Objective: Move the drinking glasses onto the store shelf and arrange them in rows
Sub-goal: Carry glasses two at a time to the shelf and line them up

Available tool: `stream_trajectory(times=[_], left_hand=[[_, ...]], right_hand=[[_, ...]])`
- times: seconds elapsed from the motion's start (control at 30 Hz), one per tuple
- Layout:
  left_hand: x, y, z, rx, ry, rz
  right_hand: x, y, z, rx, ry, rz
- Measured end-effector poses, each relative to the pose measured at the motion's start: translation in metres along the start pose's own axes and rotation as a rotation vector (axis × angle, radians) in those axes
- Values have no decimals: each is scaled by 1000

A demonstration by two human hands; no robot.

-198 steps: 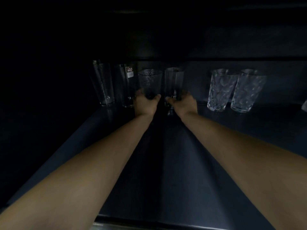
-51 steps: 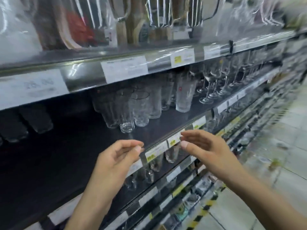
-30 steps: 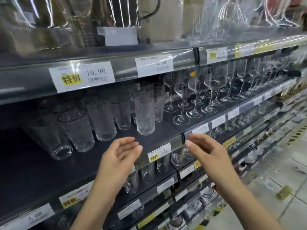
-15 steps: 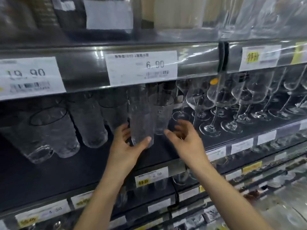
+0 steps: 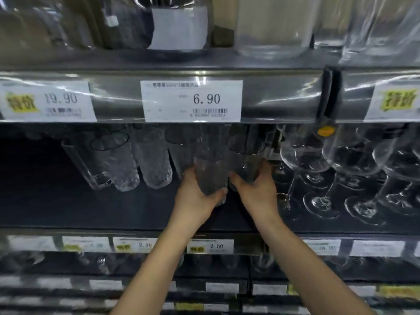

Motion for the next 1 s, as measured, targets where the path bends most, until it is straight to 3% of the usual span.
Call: stream_trajectory(times=[0.37,0.63,1.0], left_hand=[[-12,-6,-3,0,-55,-180],[-71,-59,8,-56,-60,-359],[-150,-200,31,-111,-45,-579]], right_hand=[[2,1,-9,45,-56,71],[-44,10,18,261,-126,171],[-128,138,84,369,-275,476]])
Point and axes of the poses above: each hand's wrist, its own x-axis towards the middle knuckle, its own y-axis out of the palm, z = x × y, the point moved 4 cm from there along x, towards the middle knuckle, and after that the axes turned 3 degrees about z, right-handed, at the moved point
